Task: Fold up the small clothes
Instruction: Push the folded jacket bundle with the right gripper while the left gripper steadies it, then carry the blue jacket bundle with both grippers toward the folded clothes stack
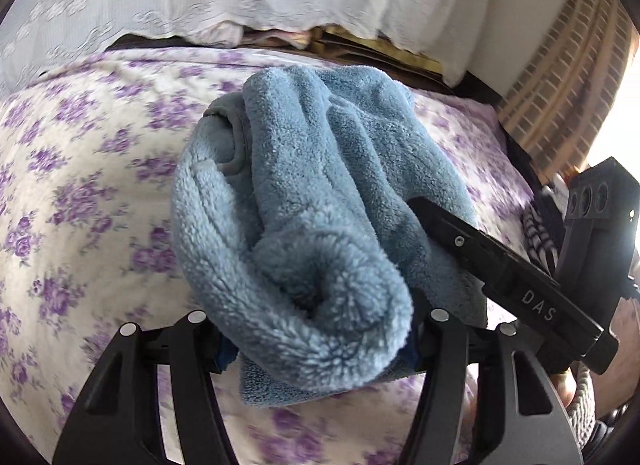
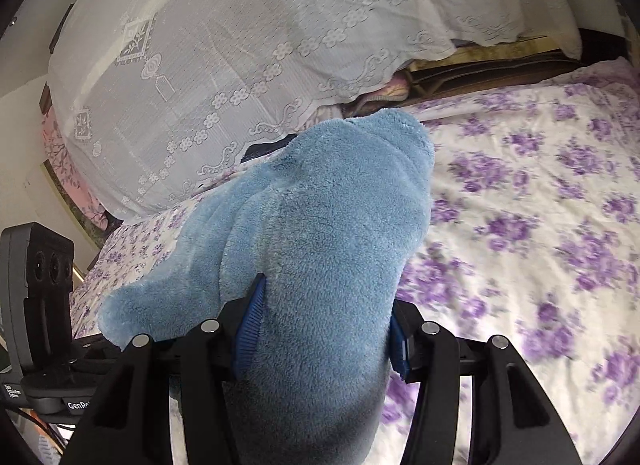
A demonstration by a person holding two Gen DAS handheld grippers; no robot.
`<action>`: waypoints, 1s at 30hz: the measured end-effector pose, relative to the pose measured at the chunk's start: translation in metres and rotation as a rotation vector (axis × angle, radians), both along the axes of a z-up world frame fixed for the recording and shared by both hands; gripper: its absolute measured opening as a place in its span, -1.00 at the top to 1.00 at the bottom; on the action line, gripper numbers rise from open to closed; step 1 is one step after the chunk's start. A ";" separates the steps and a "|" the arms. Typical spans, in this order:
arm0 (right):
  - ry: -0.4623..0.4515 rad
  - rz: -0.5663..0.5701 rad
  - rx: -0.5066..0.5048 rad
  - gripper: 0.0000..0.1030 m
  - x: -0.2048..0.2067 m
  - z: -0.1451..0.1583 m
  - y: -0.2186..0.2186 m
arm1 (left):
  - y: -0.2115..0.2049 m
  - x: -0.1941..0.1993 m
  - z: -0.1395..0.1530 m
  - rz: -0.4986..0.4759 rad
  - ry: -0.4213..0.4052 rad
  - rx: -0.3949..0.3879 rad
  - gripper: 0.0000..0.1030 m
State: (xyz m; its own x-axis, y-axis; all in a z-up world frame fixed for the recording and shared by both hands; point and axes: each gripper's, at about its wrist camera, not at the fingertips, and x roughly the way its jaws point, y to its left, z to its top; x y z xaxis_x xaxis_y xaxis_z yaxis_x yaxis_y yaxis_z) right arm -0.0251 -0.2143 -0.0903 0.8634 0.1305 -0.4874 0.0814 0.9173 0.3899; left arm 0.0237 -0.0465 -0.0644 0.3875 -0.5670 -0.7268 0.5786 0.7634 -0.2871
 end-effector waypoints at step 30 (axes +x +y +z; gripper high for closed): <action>0.006 -0.142 -0.049 -0.04 -0.164 0.006 -0.049 | -0.075 -0.144 0.014 -0.236 -0.133 0.087 -0.15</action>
State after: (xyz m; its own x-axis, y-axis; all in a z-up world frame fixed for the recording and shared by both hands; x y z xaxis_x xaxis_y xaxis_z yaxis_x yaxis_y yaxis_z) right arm -0.1891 -0.2630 -0.0846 0.8686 -0.0170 -0.4952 0.2143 0.9140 0.3445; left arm -0.1202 -0.1212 -0.0502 0.3473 -0.5907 -0.7283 0.7713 0.6217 -0.1364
